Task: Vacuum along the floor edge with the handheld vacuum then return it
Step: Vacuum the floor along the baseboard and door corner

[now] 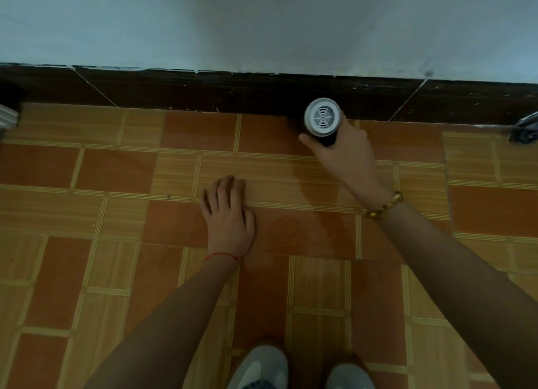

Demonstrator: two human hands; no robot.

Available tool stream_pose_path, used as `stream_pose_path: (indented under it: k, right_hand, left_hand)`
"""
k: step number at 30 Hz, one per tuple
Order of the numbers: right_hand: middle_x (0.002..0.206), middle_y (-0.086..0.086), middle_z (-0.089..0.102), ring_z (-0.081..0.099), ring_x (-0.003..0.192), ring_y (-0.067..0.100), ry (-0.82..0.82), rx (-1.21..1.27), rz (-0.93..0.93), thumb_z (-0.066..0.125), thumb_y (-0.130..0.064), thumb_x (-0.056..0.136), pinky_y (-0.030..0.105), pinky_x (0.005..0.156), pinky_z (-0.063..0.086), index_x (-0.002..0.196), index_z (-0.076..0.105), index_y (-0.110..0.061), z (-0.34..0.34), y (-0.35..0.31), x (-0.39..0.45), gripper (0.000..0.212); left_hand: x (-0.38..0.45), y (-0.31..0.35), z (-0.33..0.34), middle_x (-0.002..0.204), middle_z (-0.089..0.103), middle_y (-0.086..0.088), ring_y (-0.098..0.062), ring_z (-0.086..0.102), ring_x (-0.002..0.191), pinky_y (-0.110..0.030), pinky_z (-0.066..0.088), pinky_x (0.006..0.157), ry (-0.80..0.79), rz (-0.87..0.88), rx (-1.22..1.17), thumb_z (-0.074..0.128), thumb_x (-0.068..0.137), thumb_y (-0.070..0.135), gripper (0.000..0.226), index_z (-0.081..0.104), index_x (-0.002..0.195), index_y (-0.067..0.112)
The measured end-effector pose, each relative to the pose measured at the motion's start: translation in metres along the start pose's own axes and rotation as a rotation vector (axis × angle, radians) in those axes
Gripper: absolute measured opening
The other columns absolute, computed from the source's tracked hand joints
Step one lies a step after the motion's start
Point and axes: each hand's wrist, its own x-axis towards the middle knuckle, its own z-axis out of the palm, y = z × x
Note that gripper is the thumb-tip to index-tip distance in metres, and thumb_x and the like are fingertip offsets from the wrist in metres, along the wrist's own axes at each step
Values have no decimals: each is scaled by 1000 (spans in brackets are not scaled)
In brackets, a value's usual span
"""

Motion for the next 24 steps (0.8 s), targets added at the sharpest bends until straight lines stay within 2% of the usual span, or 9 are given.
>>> stream_pose_path:
  k: [2, 6, 10, 15, 20, 24]
  right_hand:
    - [120, 2, 67, 62, 110, 23, 24, 34, 35, 68, -58, 79, 26, 79, 45, 137, 47, -20, -7, 11, -1, 71]
    - [122, 1, 65, 60, 113, 22, 6, 64, 37, 67, -59, 79, 33, 87, 50, 138, 46, -23, -9, 14, -1, 72]
    - [119, 0, 66, 62, 109, 21, 3, 39, -9, 66, -59, 80, 29, 81, 49, 136, 47, -22, 1, 3, 1, 71]
    - [119, 1, 67, 63, 108, 24, -67, 41, -66, 65, -60, 80, 43, 84, 55, 138, 44, -24, 18, -16, 8, 72]
    - [121, 0, 66, 62, 111, 24, -137, 43, -126, 65, -61, 79, 44, 86, 54, 137, 44, -25, 38, -39, 18, 71]
    - [119, -1, 67, 63, 109, 23, -161, 42, -175, 66, -61, 79, 40, 83, 54, 136, 46, -26, 55, -57, 24, 70]
  left_hand:
    - [0, 1, -1, 146, 41, -10, -32, 33, 139, -60, 17, 117, -5, -2, -5, 39, 88, 27, 50, 45, 137, 15]
    - [0, 2, -1, 146, 41, -10, -31, 32, 139, -60, 18, 117, 3, -5, -12, 39, 88, 27, 50, 45, 137, 15]
    - [0, 1, 0, 146, 42, -10, -31, 33, 139, -60, 17, 117, 8, -5, -18, 41, 89, 26, 50, 45, 137, 15]
    - [0, 0, 0, 147, 42, -9, -30, 33, 139, -60, 18, 117, 5, -4, -13, 40, 88, 28, 51, 45, 137, 16]
    - [1, -1, 2, 146, 43, -9, -29, 33, 139, -60, 18, 117, 21, 6, -23, 43, 88, 26, 51, 45, 137, 15]
    - [1, -2, 3, 147, 42, -9, -28, 32, 140, -60, 17, 117, 23, 4, -25, 42, 87, 27, 53, 45, 139, 16]
